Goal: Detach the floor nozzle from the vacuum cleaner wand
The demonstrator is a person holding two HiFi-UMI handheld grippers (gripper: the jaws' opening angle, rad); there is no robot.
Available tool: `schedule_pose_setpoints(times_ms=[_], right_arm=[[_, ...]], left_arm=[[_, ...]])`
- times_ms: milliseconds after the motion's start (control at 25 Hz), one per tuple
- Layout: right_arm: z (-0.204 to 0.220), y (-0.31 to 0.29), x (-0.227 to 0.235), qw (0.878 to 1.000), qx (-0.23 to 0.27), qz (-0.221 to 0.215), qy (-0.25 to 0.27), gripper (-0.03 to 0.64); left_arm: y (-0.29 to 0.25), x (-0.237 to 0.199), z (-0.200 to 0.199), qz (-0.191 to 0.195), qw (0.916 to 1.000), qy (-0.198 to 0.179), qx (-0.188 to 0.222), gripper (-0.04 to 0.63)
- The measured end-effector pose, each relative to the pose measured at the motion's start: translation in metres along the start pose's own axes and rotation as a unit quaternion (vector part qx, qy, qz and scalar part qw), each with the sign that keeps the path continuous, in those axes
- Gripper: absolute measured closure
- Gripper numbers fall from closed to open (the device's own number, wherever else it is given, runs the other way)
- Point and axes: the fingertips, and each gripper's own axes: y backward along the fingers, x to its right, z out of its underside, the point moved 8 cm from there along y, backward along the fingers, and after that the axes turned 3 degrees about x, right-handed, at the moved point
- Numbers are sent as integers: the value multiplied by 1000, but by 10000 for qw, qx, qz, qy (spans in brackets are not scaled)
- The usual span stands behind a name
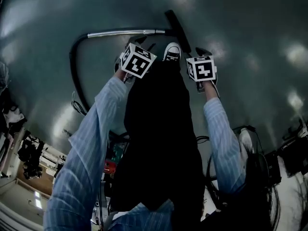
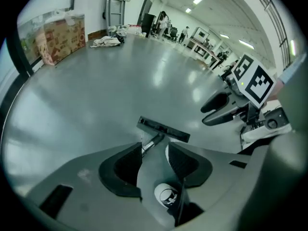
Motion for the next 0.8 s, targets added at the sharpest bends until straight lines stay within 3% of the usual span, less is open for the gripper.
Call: schedule_pose_setpoints(times_ms=[200,440,680,800], right_arm=[[8,-74,22,9988,-252,-78,401,396],[8,-126,33,9975,-343,-247,570,371],[21,-167,37,9971,-578,-145,477,371],[25,-178,41,9960,-555,-5,705,373]], left_arm=[[-79,-21,37,71,9950,-883,-453,425],[-139,-30,62,35,9749,-2041,-892,396],[-185,-47,73,-67,9627,-2482,-1071,382],[-205,-53,76,-14,9513,-2822,-1238,382]])
